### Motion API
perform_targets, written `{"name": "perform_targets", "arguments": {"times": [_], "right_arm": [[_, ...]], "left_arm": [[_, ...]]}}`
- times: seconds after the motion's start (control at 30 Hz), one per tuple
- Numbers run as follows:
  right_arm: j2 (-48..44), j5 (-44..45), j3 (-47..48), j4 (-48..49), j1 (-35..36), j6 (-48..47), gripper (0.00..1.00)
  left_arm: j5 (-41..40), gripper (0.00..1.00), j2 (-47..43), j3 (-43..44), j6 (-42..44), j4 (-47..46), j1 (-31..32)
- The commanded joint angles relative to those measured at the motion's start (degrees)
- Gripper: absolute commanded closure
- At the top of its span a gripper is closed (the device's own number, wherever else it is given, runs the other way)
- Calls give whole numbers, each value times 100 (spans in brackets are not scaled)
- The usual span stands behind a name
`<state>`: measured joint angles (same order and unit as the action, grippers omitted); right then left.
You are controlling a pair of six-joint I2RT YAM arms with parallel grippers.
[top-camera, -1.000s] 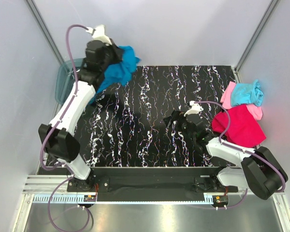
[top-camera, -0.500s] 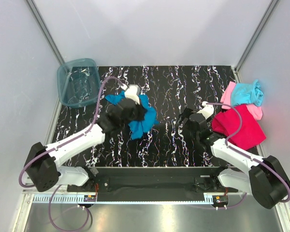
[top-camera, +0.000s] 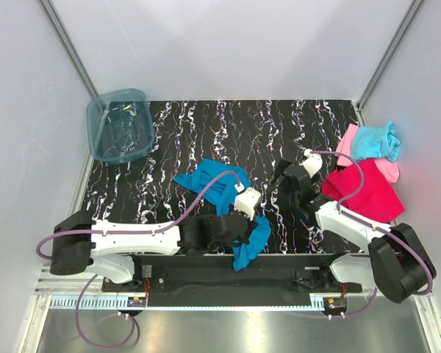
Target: Fold and stack the t-shirts
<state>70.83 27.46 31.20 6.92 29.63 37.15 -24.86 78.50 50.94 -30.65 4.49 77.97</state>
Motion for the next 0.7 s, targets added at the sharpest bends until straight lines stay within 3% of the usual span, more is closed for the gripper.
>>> {"name": "perform_targets", "arguments": {"times": [0.0, 0.07, 0.1, 0.17, 0.2, 0.33, 0.43, 0.53, 0.67], "right_arm": [[-34, 75, 228, 38, -167, 126, 0], [62, 5, 298, 38, -212, 153, 0], [124, -30, 334, 46, -212, 187, 0], [351, -197, 456, 90, -221, 214, 0], [431, -258, 483, 108, -212, 232, 0], [695, -601, 475, 318, -221, 249, 0], [713, -707, 343, 512, -221, 267, 0], [582, -760, 290, 547, -220, 223, 0], [423, -795, 106, 697, -212, 223, 0]], "left_arm": [[-642, 100, -474, -135, -195, -291, 182], [-843, 95, -555, -224, -213, -204, 340], [-967, 75, -599, -242, -239, -125, 489], [-1465, 57, -616, -199, -265, 95, 622], [-1652, 41, -660, -129, -292, 383, 675], [-2986, 3, -880, -75, -257, 869, 562], [-2719, 1, -1099, -224, -38, 659, -193], [-1876, 1, -1302, -505, 322, 10, -1133], [-1101, 1, -935, -375, 744, -701, -2537]]}}
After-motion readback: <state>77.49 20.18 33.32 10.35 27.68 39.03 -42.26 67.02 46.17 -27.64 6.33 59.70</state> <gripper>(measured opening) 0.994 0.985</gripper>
